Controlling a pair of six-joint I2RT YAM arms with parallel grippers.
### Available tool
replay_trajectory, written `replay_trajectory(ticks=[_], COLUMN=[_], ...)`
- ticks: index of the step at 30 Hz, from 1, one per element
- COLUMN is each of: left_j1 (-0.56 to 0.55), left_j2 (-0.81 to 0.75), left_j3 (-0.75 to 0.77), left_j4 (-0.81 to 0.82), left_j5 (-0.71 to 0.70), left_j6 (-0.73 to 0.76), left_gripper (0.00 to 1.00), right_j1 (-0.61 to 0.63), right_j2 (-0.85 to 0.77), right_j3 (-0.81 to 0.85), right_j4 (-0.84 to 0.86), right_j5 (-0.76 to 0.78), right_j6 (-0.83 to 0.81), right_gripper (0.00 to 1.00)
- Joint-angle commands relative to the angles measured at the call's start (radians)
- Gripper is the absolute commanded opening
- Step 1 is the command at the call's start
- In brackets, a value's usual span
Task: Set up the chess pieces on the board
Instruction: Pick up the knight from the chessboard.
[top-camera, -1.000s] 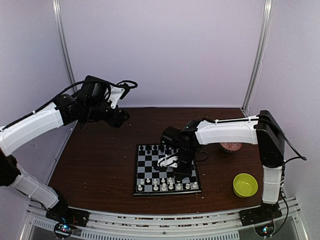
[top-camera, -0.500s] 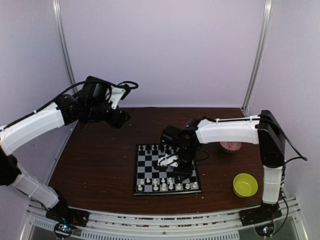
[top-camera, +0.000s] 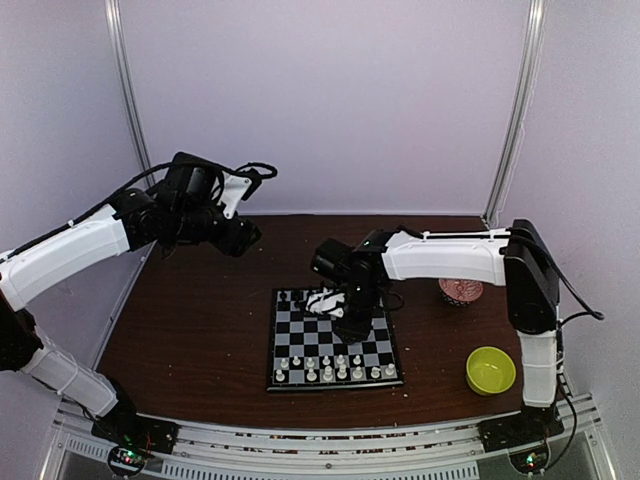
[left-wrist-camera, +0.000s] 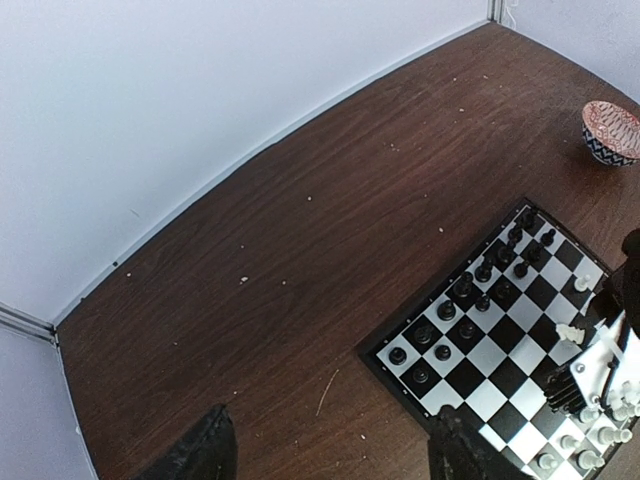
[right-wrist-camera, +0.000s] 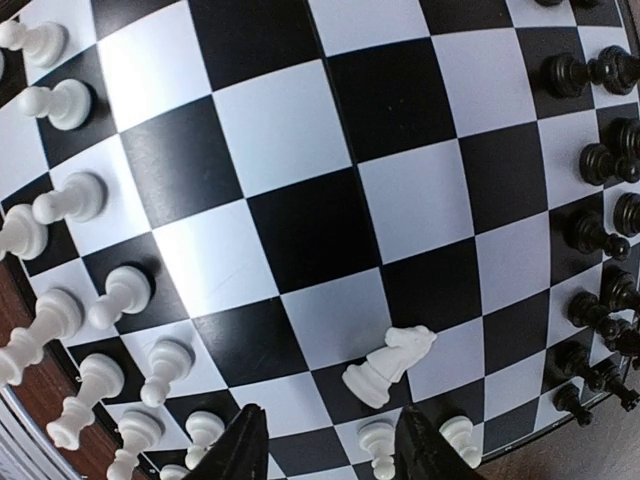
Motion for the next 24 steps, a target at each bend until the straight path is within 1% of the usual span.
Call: replay_trajectory(ticks=[1, 6, 13, 21, 24], left_j1=[-0.004, -0.003, -0.003, -0.003, -0.003], left_j2=[0.010, 0.013, 0.017, 0.022, 0.023], left_j3=[0.025, 0.025, 0.025, 0.029, 0.029], left_j4=[0.013, 0.013, 0.012, 0.007, 0.008], left_j5=[0.009, 0.009, 0.010, 0.011, 0.011], left_j6=[0.004, 0.004, 0.005, 0.006, 0.005], left_gripper=[0.67, 0.67, 0.67, 0.67, 0.67], right_j1=[-0.006, -0.015, -0.039, -0.056, -0.059], right_j2=[0.041, 0.071, 0.103, 0.125, 0.132], right_j3=[0.044, 0.061, 0.076, 0.075, 0.072], right_j4=[0.011, 0.013, 0.005, -0.018, -0.023], right_j5=[0.068, 0.089, 0.087, 0.032, 0.017], right_j6=[0.046, 0.066, 0.090, 0.101, 0.103], right_gripper=[0.45, 0.48, 0.46, 0.40, 0.35])
